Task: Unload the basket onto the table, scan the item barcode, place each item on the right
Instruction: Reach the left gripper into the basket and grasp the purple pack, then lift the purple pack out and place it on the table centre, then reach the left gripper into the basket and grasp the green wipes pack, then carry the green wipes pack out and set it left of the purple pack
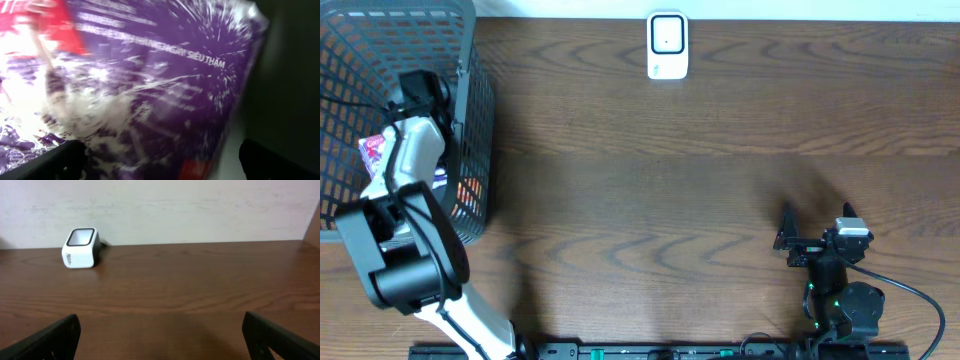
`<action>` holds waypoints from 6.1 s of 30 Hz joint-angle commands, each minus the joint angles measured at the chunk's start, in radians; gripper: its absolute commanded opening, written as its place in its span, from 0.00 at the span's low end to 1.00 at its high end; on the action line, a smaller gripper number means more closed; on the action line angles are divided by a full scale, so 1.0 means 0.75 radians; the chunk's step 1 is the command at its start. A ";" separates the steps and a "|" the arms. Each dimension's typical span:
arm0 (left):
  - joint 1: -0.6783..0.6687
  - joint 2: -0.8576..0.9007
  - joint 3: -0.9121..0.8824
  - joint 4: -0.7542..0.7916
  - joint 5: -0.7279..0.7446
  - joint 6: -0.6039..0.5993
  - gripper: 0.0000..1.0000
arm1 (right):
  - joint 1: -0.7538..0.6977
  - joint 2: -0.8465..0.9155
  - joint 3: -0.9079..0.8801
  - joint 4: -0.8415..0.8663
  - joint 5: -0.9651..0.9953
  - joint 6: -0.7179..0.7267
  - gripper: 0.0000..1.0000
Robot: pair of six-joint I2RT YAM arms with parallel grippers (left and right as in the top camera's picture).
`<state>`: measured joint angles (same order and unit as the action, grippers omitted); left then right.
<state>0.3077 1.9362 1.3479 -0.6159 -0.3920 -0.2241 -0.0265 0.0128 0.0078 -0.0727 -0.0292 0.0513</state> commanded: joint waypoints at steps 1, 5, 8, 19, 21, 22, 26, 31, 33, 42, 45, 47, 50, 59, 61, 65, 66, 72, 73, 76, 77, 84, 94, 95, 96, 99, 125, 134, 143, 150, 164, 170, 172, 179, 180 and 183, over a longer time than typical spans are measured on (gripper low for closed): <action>0.007 0.021 -0.019 -0.015 -0.067 0.013 0.76 | 0.020 -0.006 -0.001 -0.007 0.001 -0.010 0.99; 0.007 -0.006 -0.019 -0.015 -0.067 0.012 0.24 | 0.020 -0.006 -0.001 -0.007 0.001 -0.010 0.99; 0.007 -0.074 -0.012 -0.015 -0.067 -0.018 0.08 | 0.020 -0.006 -0.001 -0.007 0.001 -0.010 0.99; 0.007 -0.680 0.040 0.124 0.160 -0.203 0.07 | 0.020 -0.006 -0.001 -0.007 0.001 -0.010 0.99; 0.007 -0.799 0.040 0.159 0.320 -0.209 0.08 | 0.020 -0.006 -0.001 -0.007 0.001 -0.011 0.99; 0.007 -0.852 0.040 0.174 0.396 -0.211 0.07 | 0.020 -0.006 -0.001 -0.007 0.001 -0.010 0.99; -0.033 -1.052 0.040 0.227 0.586 -0.347 0.07 | 0.020 -0.006 -0.001 -0.007 0.001 -0.011 0.99; -0.249 -1.208 0.040 0.245 0.725 -0.372 0.07 | 0.020 -0.006 -0.001 -0.007 0.001 -0.010 0.99; -0.392 -1.226 0.039 0.244 0.721 -0.360 0.08 | 0.020 -0.006 -0.001 -0.007 0.001 -0.011 0.99; -0.960 -0.941 0.013 0.205 0.563 -0.343 0.07 | 0.020 -0.006 -0.001 -0.007 0.001 -0.011 0.99; -1.061 -0.763 0.013 0.205 0.492 -0.369 0.07 | 0.020 -0.006 -0.001 -0.007 0.001 -0.011 0.99; -1.109 -0.638 0.013 0.206 0.489 -0.401 0.08 | 0.020 -0.006 -0.001 -0.007 0.001 -0.010 0.99; -1.164 -0.444 0.013 0.206 0.486 -0.450 0.07 | 0.020 -0.006 -0.001 -0.007 0.001 -0.010 0.99; -1.227 -0.168 0.018 0.224 0.487 -0.456 0.78 | 0.020 -0.006 -0.001 -0.007 0.001 -0.011 0.99; -1.210 -0.221 0.045 0.210 0.487 -0.404 0.84 | 0.020 -0.006 -0.001 -0.007 0.001 -0.011 0.99; -1.147 -0.415 0.106 0.212 0.485 -0.255 0.84 | 0.020 -0.006 -0.001 -0.007 0.001 -0.010 0.99; -1.124 -0.472 0.121 0.216 0.479 -0.217 0.84 | 0.020 -0.006 -0.001 -0.007 0.001 -0.011 0.99; -0.836 -0.849 0.155 0.236 0.266 -0.084 0.85 | 0.020 -0.006 -0.001 -0.007 0.001 -0.010 0.99; -0.763 -0.893 0.155 0.235 0.216 -0.062 0.85 | 0.020 -0.006 -0.001 -0.007 0.001 -0.011 0.99; -0.497 -0.981 0.155 0.215 0.096 0.015 0.85 | 0.020 -0.006 -0.001 -0.007 0.001 -0.010 0.99; -0.401 -0.992 0.155 0.197 0.075 0.042 0.85 | 0.020 -0.006 -0.001 -0.007 0.001 -0.010 0.99; 0.011 -0.898 0.058 0.054 0.097 0.054 0.77 | 0.020 -0.006 -0.001 -0.007 0.001 -0.010 0.99; 0.040 -0.564 -0.047 -0.052 -0.202 0.111 0.84 | 0.020 -0.006 -0.001 -0.007 0.001 -0.011 0.99; 0.040 -0.533 -0.047 -0.085 -0.202 0.117 0.84 | 0.020 -0.006 -0.001 -0.007 0.001 -0.010 0.99; 0.040 -0.500 -0.047 -0.119 -0.202 0.116 0.84 | 0.020 -0.006 -0.001 -0.007 0.001 -0.010 0.99; 0.042 -0.416 -0.047 -0.189 -0.201 0.055 0.85 | 0.020 -0.006 -0.001 -0.007 0.001 -0.011 0.99; 0.205 -0.085 -0.048 -0.344 0.025 -0.274 0.87 | 0.020 -0.006 -0.001 -0.007 0.001 -0.011 0.99; 0.226 -0.068 -0.097 -0.219 0.054 -0.292 0.87 | 0.020 -0.006 -0.001 -0.007 0.001 -0.010 0.99; 0.247 -0.062 -0.120 -0.114 0.054 -0.292 0.84 | 0.020 -0.006 -0.001 -0.007 0.001 -0.011 0.99; 0.247 0.016 -0.160 -0.113 0.054 -0.292 0.43 | 0.020 -0.006 -0.001 -0.007 0.001 -0.011 0.99; 0.245 -0.267 -0.115 -0.172 0.135 -0.293 0.07 | 0.020 -0.006 -0.001 -0.007 0.001 -0.010 0.99; 0.245 -0.664 -0.115 0.002 0.447 -0.293 0.07 | 0.020 -0.006 -0.001 -0.007 0.001 -0.011 0.99; 0.245 -0.778 -0.115 0.077 0.558 -0.300 0.07 | 0.020 -0.006 -0.001 -0.007 0.001 -0.011 0.99; 0.214 -1.090 -0.115 0.391 0.899 -0.471 0.07 | 0.020 -0.006 -0.001 -0.007 0.001 -0.010 0.99; 0.185 -1.124 -0.115 0.432 0.949 -0.485 0.07 | 0.020 -0.006 -0.001 -0.007 0.001 -0.010 0.99; 0.012 -1.186 -0.115 0.531 1.107 -0.491 0.07 | 0.020 -0.006 -0.001 -0.007 0.001 -0.010 0.99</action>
<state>0.4328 1.0874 1.2541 -0.2626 0.2317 -0.5522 -0.0265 0.0128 0.0078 -0.0723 -0.0292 0.0513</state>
